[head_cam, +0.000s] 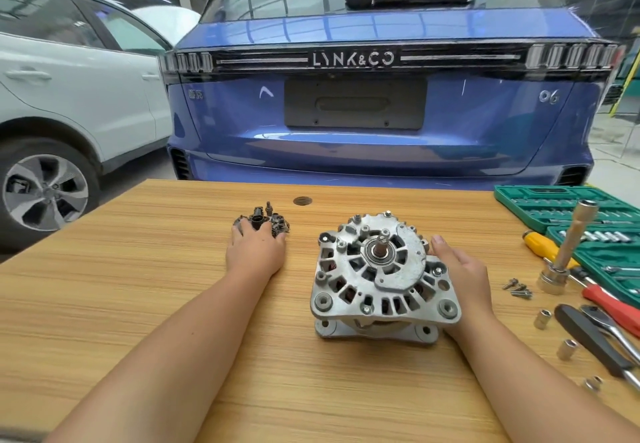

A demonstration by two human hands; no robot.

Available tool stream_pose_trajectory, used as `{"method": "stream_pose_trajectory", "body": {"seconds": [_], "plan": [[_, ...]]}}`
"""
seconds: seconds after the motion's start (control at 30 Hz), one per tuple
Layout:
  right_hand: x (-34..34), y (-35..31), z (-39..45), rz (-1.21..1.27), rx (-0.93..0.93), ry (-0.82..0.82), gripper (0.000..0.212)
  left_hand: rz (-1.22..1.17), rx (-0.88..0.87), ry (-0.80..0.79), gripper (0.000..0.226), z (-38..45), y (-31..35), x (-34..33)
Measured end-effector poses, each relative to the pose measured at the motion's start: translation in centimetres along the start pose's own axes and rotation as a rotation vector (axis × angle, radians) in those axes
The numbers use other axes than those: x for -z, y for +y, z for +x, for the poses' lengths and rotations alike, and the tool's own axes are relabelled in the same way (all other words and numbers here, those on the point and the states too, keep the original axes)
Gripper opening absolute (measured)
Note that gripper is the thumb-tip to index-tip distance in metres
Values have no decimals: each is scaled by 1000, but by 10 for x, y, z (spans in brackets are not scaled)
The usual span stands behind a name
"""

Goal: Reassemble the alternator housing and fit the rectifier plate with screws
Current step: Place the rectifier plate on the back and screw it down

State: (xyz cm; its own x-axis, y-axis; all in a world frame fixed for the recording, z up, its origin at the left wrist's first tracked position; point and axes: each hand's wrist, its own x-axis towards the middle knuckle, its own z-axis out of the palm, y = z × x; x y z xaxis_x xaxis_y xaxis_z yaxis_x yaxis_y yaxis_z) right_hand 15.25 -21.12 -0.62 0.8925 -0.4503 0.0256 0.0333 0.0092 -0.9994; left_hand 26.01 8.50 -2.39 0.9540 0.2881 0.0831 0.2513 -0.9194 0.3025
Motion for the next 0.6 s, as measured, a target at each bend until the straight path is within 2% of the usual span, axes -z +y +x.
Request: {"method": "stream_pose_trajectory", "body": {"seconds": [0.37,0.6], "plan": [[4,-3,-11,177,-111,50,32,9,-26,2,62,-84,-23,11],[13,-5,-27,360,-197,19,37,37,-44,1,58,-156,-44,19]]}}
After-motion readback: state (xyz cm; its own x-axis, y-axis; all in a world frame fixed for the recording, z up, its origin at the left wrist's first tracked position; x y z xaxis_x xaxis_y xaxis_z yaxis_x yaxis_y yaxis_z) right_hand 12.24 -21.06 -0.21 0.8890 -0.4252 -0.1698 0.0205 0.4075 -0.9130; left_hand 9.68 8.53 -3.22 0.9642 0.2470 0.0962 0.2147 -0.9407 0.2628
